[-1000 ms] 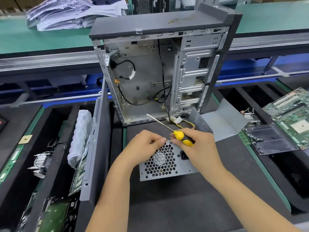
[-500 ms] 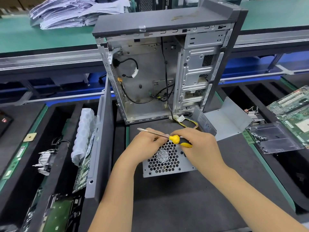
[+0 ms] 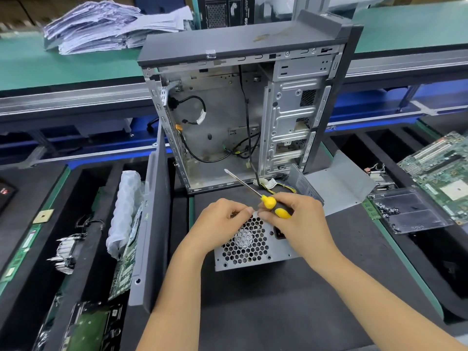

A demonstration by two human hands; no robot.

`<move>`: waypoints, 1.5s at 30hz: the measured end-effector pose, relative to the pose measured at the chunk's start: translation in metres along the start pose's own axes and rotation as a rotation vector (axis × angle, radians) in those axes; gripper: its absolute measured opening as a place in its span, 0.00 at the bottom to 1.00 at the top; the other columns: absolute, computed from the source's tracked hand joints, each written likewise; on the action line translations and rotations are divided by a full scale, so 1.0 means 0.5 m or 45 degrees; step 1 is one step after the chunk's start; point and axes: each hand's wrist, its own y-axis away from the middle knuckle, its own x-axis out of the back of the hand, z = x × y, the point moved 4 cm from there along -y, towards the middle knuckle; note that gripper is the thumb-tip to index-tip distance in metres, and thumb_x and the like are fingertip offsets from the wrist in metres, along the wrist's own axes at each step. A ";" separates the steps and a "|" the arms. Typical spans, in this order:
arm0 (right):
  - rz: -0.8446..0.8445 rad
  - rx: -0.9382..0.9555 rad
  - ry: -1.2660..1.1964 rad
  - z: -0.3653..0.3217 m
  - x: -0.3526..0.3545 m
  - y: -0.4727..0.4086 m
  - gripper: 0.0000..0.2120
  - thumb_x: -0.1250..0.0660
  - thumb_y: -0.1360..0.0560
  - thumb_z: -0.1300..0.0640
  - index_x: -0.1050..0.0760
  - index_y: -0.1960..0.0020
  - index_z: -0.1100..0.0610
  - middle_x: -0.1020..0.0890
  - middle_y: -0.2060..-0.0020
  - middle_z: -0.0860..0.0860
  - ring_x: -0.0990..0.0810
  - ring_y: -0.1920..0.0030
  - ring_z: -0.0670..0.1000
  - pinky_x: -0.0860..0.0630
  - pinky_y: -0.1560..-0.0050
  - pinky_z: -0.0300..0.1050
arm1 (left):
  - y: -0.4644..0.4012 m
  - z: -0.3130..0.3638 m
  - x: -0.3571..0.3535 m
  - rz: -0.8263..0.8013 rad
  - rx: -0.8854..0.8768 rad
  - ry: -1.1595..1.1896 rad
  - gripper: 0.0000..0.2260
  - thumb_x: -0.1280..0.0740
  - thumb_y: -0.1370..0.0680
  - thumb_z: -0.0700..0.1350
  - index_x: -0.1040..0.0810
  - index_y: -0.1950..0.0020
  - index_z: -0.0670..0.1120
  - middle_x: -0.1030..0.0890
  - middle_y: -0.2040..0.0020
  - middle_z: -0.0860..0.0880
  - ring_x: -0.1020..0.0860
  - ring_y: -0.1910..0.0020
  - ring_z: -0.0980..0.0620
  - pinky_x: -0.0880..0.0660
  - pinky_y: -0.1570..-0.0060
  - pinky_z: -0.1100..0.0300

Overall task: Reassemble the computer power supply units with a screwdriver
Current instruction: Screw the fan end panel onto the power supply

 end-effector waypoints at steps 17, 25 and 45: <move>-0.274 -0.189 0.044 -0.002 0.004 -0.042 0.10 0.22 0.34 0.61 0.16 0.55 0.51 0.15 0.64 0.44 0.18 0.59 0.41 0.21 0.55 0.36 | -0.001 -0.010 -0.004 0.056 -0.007 0.125 0.12 0.37 0.20 0.58 0.15 0.53 0.57 0.34 0.72 0.52 0.38 0.72 0.56 0.40 0.69 0.61; -0.339 -0.163 0.156 -0.001 0.005 -0.054 0.09 0.22 0.34 0.57 0.17 0.56 0.49 0.16 0.65 0.41 0.19 0.61 0.36 0.25 0.61 0.29 | -0.004 -0.014 -0.005 0.070 0.004 0.119 0.10 0.36 0.20 0.56 0.15 0.51 0.58 0.33 0.74 0.54 0.36 0.72 0.56 0.39 0.68 0.59; -0.502 -0.071 0.399 -0.025 0.019 -0.083 0.09 0.22 0.36 0.48 0.20 0.63 0.49 0.20 0.66 0.47 0.24 0.61 0.46 0.30 0.63 0.40 | -0.006 -0.008 0.001 -0.004 0.035 0.181 0.11 0.35 0.20 0.55 0.15 0.55 0.54 0.39 0.75 0.54 0.40 0.74 0.56 0.41 0.69 0.59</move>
